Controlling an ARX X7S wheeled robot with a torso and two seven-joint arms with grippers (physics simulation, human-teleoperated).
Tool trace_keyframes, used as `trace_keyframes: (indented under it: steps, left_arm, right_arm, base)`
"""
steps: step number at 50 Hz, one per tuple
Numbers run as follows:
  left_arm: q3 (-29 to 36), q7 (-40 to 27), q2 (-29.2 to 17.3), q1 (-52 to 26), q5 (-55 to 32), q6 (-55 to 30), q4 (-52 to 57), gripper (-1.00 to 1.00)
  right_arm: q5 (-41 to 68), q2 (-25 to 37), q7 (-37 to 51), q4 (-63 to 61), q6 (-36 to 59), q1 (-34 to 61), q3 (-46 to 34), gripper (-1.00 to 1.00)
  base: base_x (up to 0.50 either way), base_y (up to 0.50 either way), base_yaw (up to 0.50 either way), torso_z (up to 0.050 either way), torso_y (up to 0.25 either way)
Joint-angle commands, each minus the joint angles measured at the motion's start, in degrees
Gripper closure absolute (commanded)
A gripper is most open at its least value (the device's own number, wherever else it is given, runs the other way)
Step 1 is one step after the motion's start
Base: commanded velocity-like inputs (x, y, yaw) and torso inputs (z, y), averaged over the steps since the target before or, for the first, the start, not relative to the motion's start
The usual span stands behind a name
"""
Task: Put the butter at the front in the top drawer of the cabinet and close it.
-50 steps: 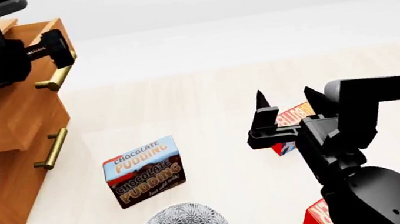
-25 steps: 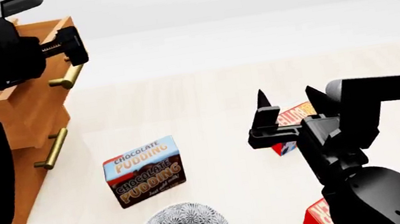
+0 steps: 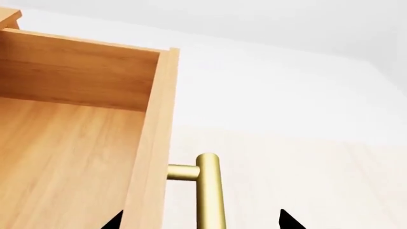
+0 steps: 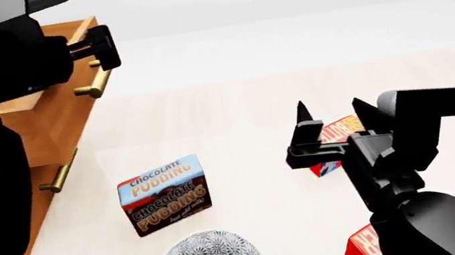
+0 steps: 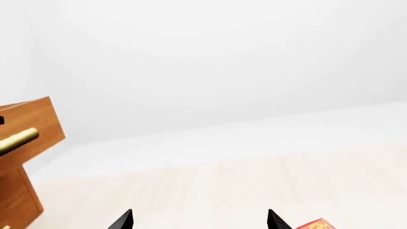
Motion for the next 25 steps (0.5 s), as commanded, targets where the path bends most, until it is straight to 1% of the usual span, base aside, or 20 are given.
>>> trace_keyframes:
  steps: [1,10,12,16,18,25]
  left_arm:
    - [-3.0,3.0,2.6,1.7,-5.1,2.2,-5.2,-1.00]
    - [-3.5,3.3,3.6,2.5,-5.9,2.0,-4.8,-1.00]
    - [-3.6,3.5,3.8,3.0,-6.2,0.7,-2.9,-1.00]
    - [-3.8,3.2,4.4,5.7,-7.2,-4.3,5.5,-1.00]
    - [-4.0,3.1,4.5,6.5,-7.5,-5.7,7.8,-1.00]
    - [-3.9,3.3,5.0,7.1,-8.0,-6.2,8.8,-1.00]
  right_arm:
    - [1.3,0.3,0.9,-1.3,-0.1,-0.6,1.5,-1.00]
    - [1.9,0.5,1.5,-1.5,-0.4,-0.7,2.1,-1.00]
    - [1.9,0.6,1.5,-1.4,-0.5,-0.6,2.0,-1.00]
    - [2.1,0.6,1.7,-1.2,-0.5,-0.4,1.8,-1.00]
    - [2.1,0.7,1.7,-1.1,-0.6,-0.4,1.6,-1.00]
    - [2.4,0.9,2.1,-1.1,-0.5,-0.3,1.4,-1.00]
  base:
    - [0.00,0.00,0.00,0.000,0.000]
    - [0.00,0.00,0.00,-0.001,0.000]
    - [0.01,0.00,0.00,-0.005,0.000]
    - [0.00,0.00,0.00,0.000,0.000]
    - [0.00,0.00,0.00,-0.005,0.000]
    - [0.00,0.00,0.00,-0.001,0.000]
